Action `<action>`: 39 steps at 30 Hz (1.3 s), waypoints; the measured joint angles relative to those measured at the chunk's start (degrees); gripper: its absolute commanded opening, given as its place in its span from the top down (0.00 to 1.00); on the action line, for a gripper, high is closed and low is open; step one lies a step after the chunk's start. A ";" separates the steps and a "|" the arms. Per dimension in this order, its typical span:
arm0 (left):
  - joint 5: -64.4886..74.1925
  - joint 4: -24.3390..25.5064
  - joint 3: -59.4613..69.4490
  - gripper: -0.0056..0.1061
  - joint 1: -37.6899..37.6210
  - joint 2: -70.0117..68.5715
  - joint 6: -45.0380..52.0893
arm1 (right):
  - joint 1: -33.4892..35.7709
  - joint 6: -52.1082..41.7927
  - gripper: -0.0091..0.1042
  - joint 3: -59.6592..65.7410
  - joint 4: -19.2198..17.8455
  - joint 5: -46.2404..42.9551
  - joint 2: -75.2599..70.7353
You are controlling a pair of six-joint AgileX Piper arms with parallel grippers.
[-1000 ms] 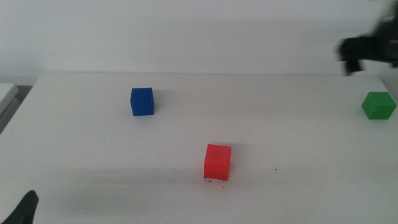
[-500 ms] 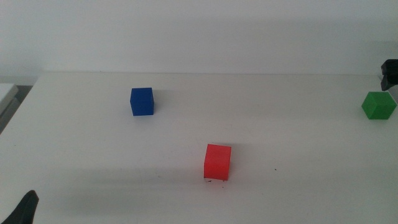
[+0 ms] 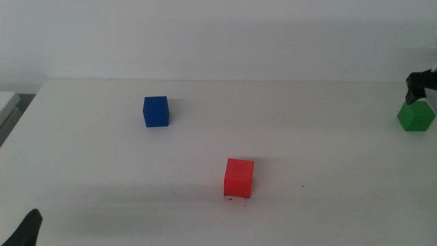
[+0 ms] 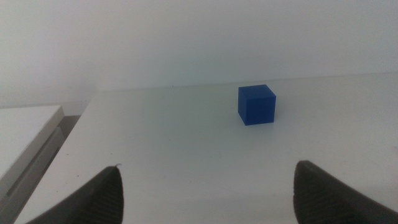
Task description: Stack red cubes first, then green, then blue cubes in a specific spot.
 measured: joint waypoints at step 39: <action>0.00 0.00 0.00 0.11 0.00 0.00 0.00 | 47.78 54.78 0.85 25.54 -20.19 3.24 -24.09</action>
